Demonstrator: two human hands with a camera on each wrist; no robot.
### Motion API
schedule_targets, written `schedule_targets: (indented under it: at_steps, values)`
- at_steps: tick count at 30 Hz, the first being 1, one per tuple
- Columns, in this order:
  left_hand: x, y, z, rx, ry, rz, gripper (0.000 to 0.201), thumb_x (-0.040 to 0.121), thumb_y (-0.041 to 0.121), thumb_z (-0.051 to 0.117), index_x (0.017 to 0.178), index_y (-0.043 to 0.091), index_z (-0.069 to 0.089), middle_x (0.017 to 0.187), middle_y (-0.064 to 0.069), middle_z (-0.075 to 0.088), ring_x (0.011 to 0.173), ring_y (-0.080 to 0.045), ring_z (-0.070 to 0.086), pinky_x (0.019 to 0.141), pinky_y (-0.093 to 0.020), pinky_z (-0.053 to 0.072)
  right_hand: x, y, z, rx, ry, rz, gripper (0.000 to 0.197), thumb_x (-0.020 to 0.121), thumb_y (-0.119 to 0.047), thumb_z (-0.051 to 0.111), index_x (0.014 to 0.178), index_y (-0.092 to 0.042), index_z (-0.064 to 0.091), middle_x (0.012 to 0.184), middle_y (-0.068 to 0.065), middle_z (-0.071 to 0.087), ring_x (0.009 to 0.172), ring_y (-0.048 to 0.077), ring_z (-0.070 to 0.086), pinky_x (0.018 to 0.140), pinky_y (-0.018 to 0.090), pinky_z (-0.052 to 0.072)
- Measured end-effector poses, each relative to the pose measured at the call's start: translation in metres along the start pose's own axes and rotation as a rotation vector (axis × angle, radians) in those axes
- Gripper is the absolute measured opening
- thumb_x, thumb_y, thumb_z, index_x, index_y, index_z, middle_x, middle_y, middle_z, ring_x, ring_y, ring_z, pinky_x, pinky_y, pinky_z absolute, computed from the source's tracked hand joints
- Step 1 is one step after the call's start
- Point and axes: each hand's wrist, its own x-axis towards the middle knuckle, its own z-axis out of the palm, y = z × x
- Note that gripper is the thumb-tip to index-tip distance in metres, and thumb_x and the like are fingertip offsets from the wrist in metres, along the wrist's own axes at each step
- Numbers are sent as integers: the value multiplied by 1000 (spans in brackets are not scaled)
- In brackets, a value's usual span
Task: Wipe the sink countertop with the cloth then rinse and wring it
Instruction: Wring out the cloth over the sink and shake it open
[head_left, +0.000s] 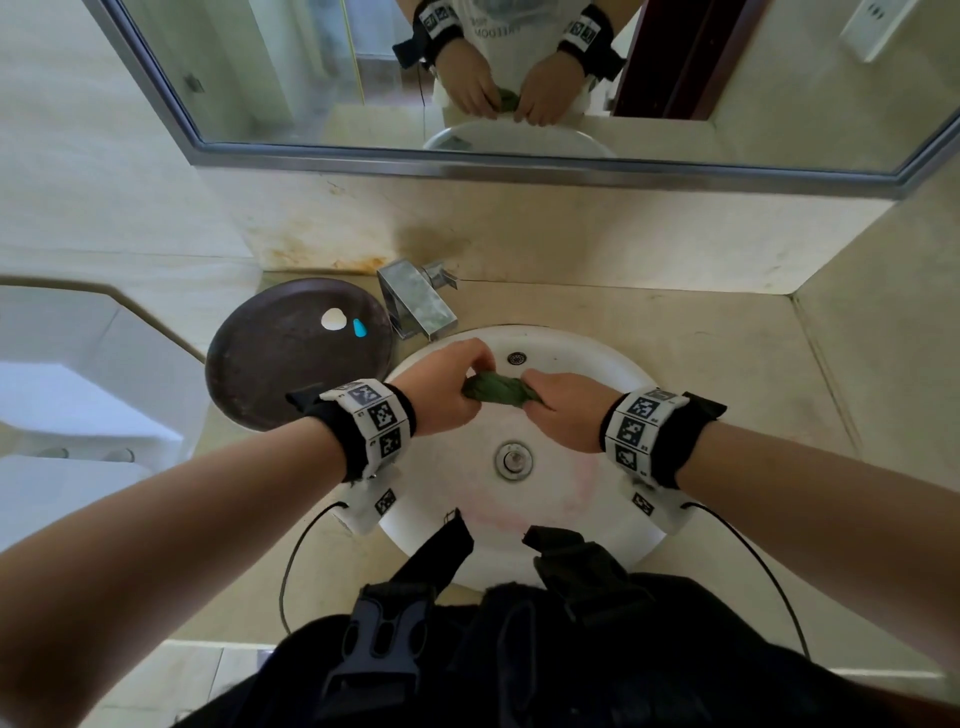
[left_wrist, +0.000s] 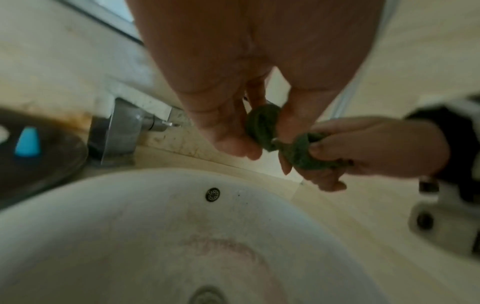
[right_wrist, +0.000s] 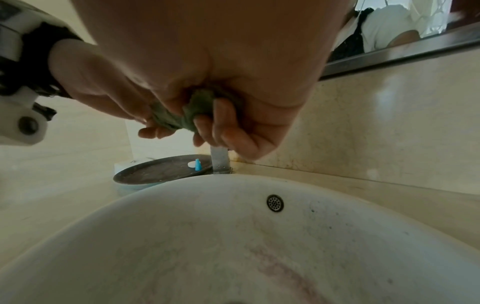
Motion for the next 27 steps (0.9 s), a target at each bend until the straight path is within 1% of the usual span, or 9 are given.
schedule_targets:
  at_steps: [3, 5, 8, 10, 12, 15, 18, 23, 27]
  values:
    - [-2, 4, -3, -143, -28, -58, 39, 77, 29, 73, 110, 29, 52, 104, 11, 58, 87, -12, 60, 83, -32, 53, -2, 0, -2, 5, 54, -32, 24, 102, -33, 32, 95, -17, 49, 72, -1, 53, 63, 16, 49, 62, 33, 39]
    - [-2, 6, -4, -169, -6, -51, 30, 78, 31, 72, 103, 32, 56, 97, 13, 61, 83, -11, 62, 82, -34, 55, -2, -1, -4, 2, 62, -67, 29, 102, -33, 32, 90, -16, 52, 75, 1, 57, 66, 18, 51, 65, 33, 41]
    - [-1, 5, -4, -115, 35, -32, 28, 76, 12, 67, 90, 35, 56, 91, 13, 61, 83, -11, 61, 80, -39, 56, -1, 2, -5, -14, 124, -94, 32, 102, -30, 34, 87, -13, 57, 85, 4, 58, 76, 20, 52, 71, 31, 41]
    - [-2, 6, -3, -85, 23, -57, 44, 72, -1, 59, 94, 36, 54, 94, 14, 59, 87, -12, 59, 81, -39, 56, 0, 5, -6, 10, 207, -101, 28, 101, -27, 39, 90, -10, 59, 86, 3, 58, 77, 19, 52, 73, 33, 42]
    - [-4, 7, -4, -109, -14, -96, 50, 70, -4, 57, 102, 35, 53, 98, 13, 58, 90, -14, 59, 81, -38, 56, -1, 7, -8, 90, 275, -104, 23, 99, -23, 44, 87, -12, 60, 76, 0, 58, 68, 16, 51, 67, 32, 42]
    - [-6, 8, -7, -245, -66, -129, 43, 75, 9, 67, 108, 33, 53, 101, 10, 61, 89, -13, 62, 81, -37, 57, -2, 5, -13, 235, 383, -138, 12, 93, -16, 53, 91, -17, 64, 70, -7, 62, 64, 10, 54, 62, 25, 45]
    - [-5, 9, -8, -215, -80, -135, 28, 78, 21, 70, 103, 28, 60, 97, 5, 66, 89, -16, 64, 87, -40, 54, -3, 2, -18, 295, 430, -180, 15, 88, -9, 55, 94, -17, 67, 72, -8, 65, 64, 7, 57, 61, 19, 46]
    - [-7, 9, -9, -216, -72, -180, 18, 74, 16, 71, 81, 27, 59, 85, 2, 65, 82, -19, 62, 86, -42, 53, -2, 4, -19, 266, 492, -224, 28, 73, 7, 51, 82, -17, 61, 78, -4, 58, 72, 18, 53, 67, 28, 44]
    - [-11, 12, -9, -209, -96, -189, 23, 76, 31, 77, 78, 20, 57, 83, -4, 65, 79, -21, 61, 79, -39, 52, -1, 5, -19, 83, 414, -235, 28, 71, 8, 49, 76, -20, 50, 77, -6, 50, 71, 16, 45, 64, 26, 37]
